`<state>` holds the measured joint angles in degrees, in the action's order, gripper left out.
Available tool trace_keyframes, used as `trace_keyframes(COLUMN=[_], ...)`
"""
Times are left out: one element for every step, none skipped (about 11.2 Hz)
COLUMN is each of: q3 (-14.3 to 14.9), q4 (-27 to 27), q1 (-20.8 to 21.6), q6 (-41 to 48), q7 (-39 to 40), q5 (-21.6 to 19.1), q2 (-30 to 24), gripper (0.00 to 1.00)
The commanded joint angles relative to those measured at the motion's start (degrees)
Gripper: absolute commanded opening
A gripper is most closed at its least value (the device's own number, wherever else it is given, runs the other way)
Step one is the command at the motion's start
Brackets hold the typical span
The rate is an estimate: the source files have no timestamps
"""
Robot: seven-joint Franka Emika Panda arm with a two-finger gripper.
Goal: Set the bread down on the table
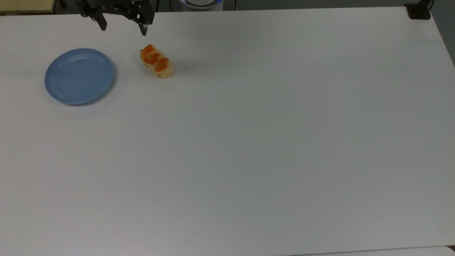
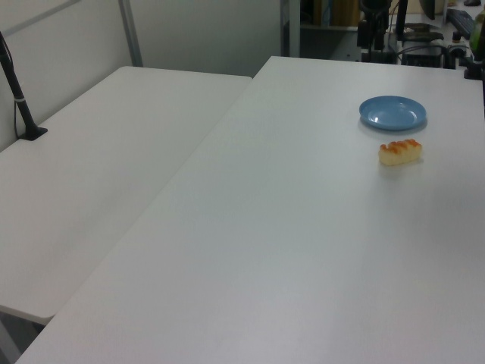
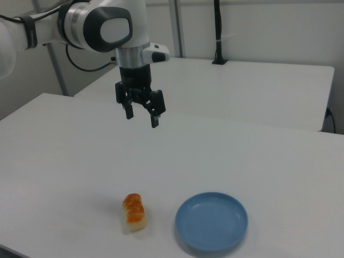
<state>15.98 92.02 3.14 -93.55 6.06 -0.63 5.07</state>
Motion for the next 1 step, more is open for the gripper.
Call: trace_keyframes(q3=[-4.9], q4=[0.6], q1=[-4.6], q6=[-0.2], q7=[-1.4], q5=[0.3], q2=[-1.6], gripper=[1.0])
